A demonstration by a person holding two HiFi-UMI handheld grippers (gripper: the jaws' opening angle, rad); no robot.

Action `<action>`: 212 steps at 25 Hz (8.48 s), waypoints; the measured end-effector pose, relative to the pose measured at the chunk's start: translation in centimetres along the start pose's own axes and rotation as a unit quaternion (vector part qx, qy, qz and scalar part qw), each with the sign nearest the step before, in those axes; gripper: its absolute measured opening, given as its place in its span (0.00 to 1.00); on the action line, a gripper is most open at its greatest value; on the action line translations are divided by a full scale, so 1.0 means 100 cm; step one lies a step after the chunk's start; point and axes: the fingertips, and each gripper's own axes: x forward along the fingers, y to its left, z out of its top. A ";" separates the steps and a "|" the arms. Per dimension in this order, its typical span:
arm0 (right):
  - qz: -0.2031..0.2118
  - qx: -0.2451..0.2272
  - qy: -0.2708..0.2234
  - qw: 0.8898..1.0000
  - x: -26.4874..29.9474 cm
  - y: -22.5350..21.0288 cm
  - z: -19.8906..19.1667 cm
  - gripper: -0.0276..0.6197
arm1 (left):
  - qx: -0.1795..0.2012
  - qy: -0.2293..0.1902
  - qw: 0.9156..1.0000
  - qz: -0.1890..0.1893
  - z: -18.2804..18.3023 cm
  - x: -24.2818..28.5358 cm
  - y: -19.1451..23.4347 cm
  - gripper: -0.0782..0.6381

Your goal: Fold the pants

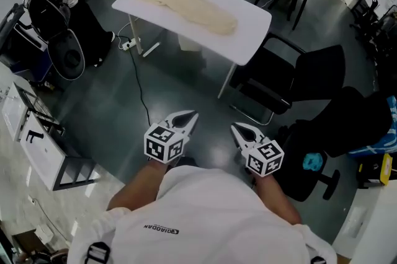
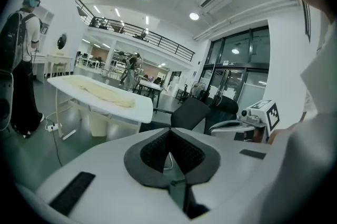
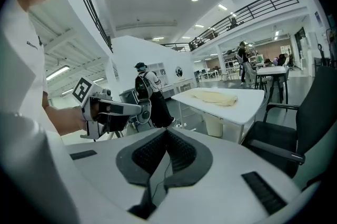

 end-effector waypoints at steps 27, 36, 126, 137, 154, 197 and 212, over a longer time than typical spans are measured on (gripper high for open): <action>-0.012 0.038 0.015 0.999 0.181 0.023 0.057 0.06 | 0.024 0.024 0.999 -0.009 0.051 -0.035 0.182 0.15; 0.032 0.021 0.023 0.999 0.221 0.042 0.067 0.06 | -0.008 0.009 0.999 0.033 0.043 -0.061 0.214 0.15; -0.290 0.172 -0.002 0.941 0.504 -0.389 0.206 0.06 | 0.116 0.133 0.974 -0.142 0.303 0.348 0.556 0.15; -0.431 0.216 0.023 0.876 0.485 -0.438 0.155 0.13 | 0.131 0.176 0.960 -0.175 0.293 0.361 0.615 0.15; -0.451 0.273 0.096 0.844 0.468 -0.568 0.086 0.46 | 0.068 0.191 0.975 -0.090 0.299 0.368 0.639 0.15; -0.396 0.266 0.075 0.876 0.478 -0.577 0.102 0.15 | 0.060 0.161 0.984 -0.057 0.320 0.354 0.615 0.15; -0.421 0.258 0.040 0.868 0.407 -0.601 0.114 0.15 | 0.063 0.144 0.986 -0.047 0.317 0.365 0.589 0.15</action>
